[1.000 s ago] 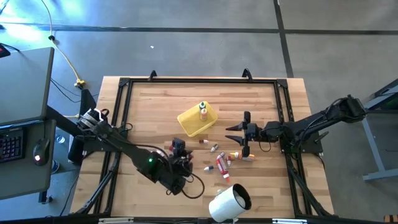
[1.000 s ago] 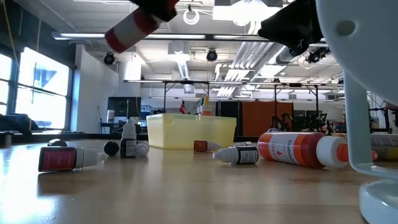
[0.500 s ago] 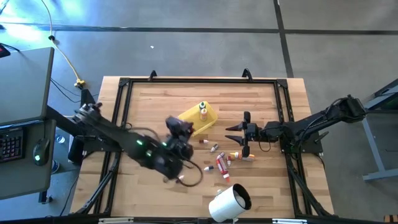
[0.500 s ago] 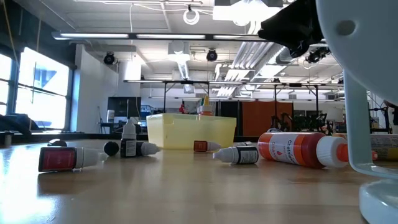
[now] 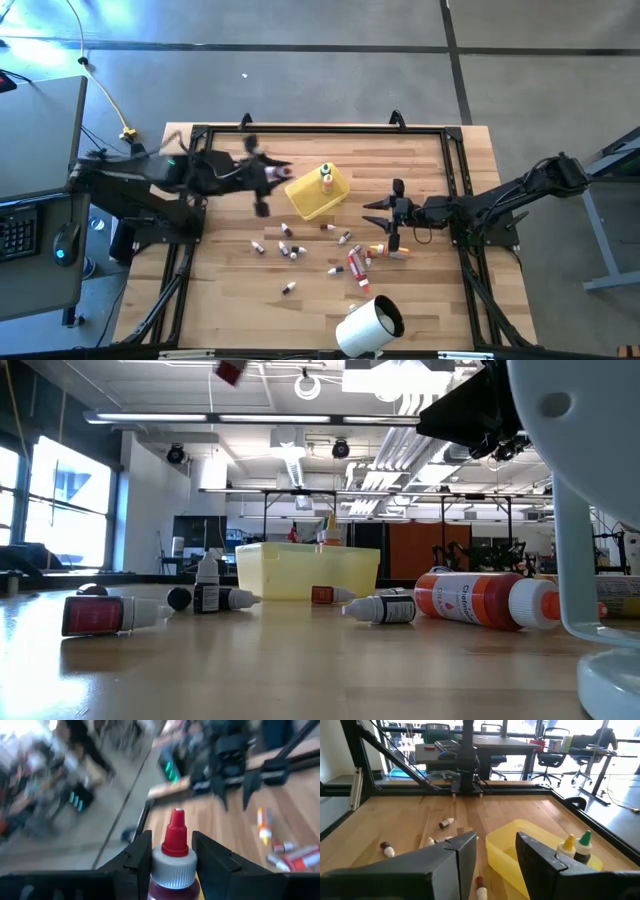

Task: Pick & Place food coloring
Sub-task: Put the large red food coloring bottle into the yellow container, then adjust the food coloring bottles into the yellow container

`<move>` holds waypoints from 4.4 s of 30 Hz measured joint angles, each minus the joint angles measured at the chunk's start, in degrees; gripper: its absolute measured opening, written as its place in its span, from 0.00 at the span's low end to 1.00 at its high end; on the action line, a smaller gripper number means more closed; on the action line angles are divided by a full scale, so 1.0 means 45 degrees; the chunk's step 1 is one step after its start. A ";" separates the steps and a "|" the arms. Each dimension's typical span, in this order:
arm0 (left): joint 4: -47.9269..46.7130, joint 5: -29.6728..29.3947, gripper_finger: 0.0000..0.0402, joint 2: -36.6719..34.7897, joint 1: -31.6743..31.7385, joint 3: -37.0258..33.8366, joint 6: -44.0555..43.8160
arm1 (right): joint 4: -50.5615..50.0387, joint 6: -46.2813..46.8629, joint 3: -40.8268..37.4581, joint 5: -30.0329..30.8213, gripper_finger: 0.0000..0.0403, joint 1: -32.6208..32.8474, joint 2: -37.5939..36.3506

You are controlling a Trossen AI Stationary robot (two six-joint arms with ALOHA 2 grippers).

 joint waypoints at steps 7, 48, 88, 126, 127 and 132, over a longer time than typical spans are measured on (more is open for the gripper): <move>1.1053 0.3724 0.29 0.1089 0.1967 -0.5771 -0.0493 | 0.0044 0.0008 -0.0005 0.0010 0.33 0.0000 0.0000; 1.9305 0.1003 0.32 1.1857 0.2641 -0.4178 -0.4565 | -0.0131 0.0015 -0.0010 -0.0228 0.33 0.0005 0.0000; 1.8394 0.0955 0.34 1.2377 0.2732 -0.4086 -0.4678 | -0.0612 0.0058 -0.0015 0.0437 0.33 -0.0019 0.0000; 0.4985 -0.1281 0.46 0.3760 0.0403 -0.2527 -0.3421 | -0.0695 0.0078 -0.0015 0.0296 0.31 -0.0029 0.0000; 0.3999 -0.1424 0.45 0.3519 0.0319 -0.2527 -0.3632 | -0.0695 0.0078 -0.0015 0.0296 0.30 -0.0029 0.0000; 0.0651 -0.1314 0.31 0.3535 0.0220 -0.2536 -0.6171 | -0.0691 0.0081 -0.0015 0.0458 0.22 -0.0051 0.0005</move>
